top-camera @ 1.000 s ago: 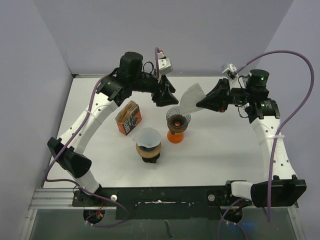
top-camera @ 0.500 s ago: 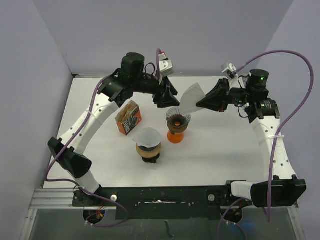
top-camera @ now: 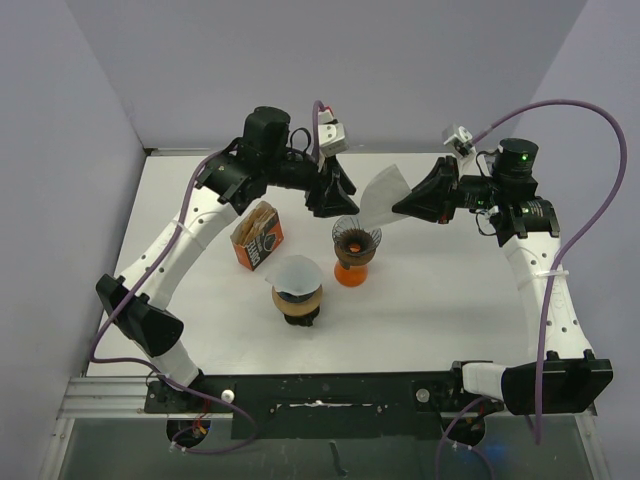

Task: Place the coffee filter in the dripper
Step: Place the coffee filter in the coffee dripper.

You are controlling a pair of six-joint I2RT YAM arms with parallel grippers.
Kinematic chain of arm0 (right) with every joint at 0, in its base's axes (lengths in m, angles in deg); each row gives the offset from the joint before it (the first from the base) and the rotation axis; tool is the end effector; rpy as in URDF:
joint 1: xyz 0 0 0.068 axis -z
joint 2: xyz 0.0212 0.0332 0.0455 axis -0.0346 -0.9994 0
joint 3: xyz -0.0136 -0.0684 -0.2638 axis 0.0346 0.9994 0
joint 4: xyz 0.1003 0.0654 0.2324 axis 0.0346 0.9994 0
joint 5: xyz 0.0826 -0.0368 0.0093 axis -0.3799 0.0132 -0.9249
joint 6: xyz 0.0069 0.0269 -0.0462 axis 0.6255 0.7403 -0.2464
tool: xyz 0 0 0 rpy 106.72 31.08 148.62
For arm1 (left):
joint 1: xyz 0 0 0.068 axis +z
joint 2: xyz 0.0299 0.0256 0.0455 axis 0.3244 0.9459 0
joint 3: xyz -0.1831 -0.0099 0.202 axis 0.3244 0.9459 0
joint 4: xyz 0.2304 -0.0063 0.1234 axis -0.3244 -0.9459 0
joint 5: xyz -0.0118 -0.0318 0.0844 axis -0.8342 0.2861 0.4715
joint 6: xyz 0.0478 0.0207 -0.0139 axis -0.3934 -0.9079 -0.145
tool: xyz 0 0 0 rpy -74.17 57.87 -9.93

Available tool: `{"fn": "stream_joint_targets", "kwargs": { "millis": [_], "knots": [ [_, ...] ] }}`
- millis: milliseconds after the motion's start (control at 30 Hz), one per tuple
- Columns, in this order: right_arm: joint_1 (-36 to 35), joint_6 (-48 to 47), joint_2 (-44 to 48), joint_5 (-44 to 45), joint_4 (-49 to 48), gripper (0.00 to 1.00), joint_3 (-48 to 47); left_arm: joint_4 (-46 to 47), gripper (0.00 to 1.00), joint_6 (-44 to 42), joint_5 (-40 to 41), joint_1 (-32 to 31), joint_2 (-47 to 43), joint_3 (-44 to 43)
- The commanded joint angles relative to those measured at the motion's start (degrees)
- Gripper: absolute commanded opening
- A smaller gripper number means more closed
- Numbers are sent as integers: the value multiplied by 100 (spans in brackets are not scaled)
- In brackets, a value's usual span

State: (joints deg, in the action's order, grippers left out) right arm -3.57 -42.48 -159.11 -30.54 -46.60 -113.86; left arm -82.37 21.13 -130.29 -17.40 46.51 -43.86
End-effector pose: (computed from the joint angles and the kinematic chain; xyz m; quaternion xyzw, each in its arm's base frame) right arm 0.2442 0.0419 0.4293 -0.3844 0.6188 0.5287 0.4356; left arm 0.2773 -0.2376 0.4508 0.5071 0.6082 -0.4583 0.4037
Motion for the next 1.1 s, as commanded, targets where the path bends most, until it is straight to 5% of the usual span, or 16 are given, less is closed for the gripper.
{"fn": "stream_joint_targets", "kwargs": {
  "millis": [0, 1067],
  "knots": [
    [-27, 88, 95, -49, -292, 0, -127, 89, 50, -39, -162, -40, -153, -125],
    [-110, 63, 97, -118, -384, 0, -53, 646, 43, 631, -341, -139, 243, -559]
  ]
}}
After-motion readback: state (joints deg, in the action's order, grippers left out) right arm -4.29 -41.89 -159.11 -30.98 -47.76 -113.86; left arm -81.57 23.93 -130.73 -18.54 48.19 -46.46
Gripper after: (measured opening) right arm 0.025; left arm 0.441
